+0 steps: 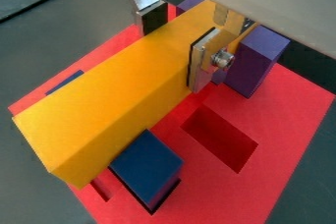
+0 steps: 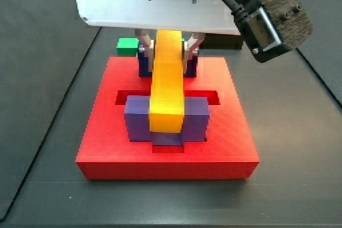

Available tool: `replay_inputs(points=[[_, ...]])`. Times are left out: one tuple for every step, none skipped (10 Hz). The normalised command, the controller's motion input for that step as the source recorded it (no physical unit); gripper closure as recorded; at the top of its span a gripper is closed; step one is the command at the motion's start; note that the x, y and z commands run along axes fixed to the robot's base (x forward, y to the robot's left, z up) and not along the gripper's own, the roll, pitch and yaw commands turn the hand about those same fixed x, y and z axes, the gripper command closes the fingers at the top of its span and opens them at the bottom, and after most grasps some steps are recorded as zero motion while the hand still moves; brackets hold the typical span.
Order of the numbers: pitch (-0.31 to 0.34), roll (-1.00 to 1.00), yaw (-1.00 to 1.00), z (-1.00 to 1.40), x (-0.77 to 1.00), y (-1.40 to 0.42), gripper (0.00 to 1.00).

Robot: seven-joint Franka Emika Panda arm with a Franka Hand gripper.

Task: Pick up the yellow object. Move up. Move to above the board. Insert the yellow object.
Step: Insert the yellow object.

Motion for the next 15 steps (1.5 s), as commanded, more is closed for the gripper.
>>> replay_inputs(points=[[0.000,-0.26,0.00,-0.15,0.00,0.03,1.00],[0.000,-0.29,0.00,-0.13,0.00,0.03,1.00],[-0.014,-0.30,0.00,-0.13,0.00,0.05,1.00],[-0.041,-0.33,0.00,-0.12,0.00,0.09,1.00],[-0.046,-0.33,0.00,-0.10,0.02,0.05,1.00],[-0.053,-0.30,0.00,-0.11,0.02,0.00,1.00],[0.000,-0.11,0.05,-0.11,0.00,0.00,1.00],[0.000,0.00,0.08,-0.09,0.00,-0.07,1.00],[0.000,0.08,0.03,-0.08,0.00,-0.10,1.00],[0.000,0.03,0.00,-0.12,0.00,-0.04,1.00],[0.000,0.00,0.00,-0.23,0.00,0.00,1.00],[-0.023,-0.04,0.00,-0.25,0.00,0.00,1.00],[-0.023,-0.03,0.00,-0.21,0.00,0.00,1.00],[-0.011,0.00,0.03,-0.17,0.00,-0.02,1.00],[-0.001,0.00,0.06,-0.14,0.00,-0.06,1.00]])
